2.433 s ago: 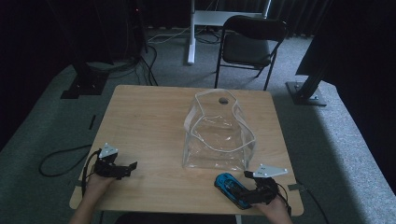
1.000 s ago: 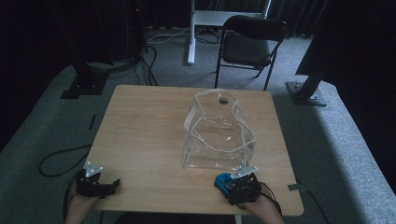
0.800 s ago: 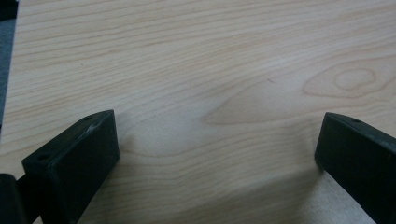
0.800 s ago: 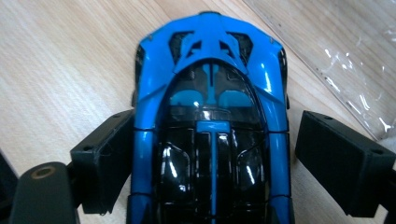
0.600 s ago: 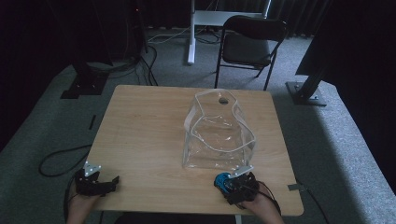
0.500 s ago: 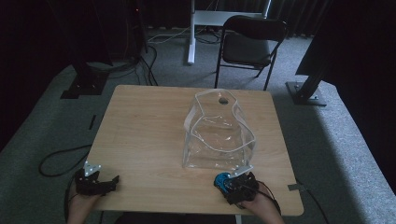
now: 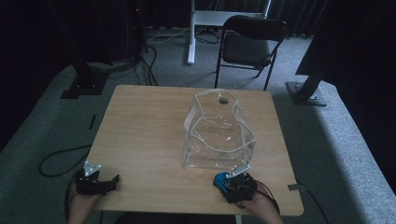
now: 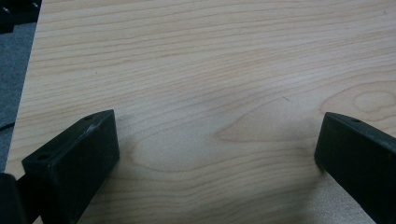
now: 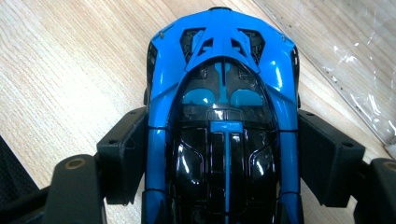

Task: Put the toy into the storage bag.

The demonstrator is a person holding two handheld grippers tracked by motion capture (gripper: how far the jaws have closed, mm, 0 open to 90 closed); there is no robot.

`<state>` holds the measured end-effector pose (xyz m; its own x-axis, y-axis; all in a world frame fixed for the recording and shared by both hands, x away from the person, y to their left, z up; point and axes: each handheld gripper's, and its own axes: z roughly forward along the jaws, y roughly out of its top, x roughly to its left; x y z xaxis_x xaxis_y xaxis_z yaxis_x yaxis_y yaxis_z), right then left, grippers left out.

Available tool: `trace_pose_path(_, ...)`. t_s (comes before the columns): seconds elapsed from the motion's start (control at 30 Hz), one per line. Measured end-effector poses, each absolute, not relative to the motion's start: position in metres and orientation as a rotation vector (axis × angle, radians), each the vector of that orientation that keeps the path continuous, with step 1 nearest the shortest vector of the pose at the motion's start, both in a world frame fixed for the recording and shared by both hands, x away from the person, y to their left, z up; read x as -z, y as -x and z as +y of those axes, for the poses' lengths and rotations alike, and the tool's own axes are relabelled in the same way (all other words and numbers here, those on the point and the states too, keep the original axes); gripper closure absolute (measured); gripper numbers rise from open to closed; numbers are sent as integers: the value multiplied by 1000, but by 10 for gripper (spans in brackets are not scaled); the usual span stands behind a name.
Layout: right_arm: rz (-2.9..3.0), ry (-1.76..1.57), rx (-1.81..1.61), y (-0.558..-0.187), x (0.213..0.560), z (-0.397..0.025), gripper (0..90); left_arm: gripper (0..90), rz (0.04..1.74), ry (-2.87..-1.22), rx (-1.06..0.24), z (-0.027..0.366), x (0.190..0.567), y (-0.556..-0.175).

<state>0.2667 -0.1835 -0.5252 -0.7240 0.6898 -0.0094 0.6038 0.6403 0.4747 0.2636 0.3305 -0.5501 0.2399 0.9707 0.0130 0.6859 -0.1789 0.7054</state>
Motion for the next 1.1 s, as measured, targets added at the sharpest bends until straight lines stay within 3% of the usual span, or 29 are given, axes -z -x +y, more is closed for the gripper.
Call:
trace_pose_path(0.7,2632,-1166,-703,-262,515,-190,263,3,1509,-1949,-628,331,549,-265)
trace_pose_path(1.1,2557,-1208,-848,-253,486,-206,263,3,1509,-1963,-618,331,548,-268)
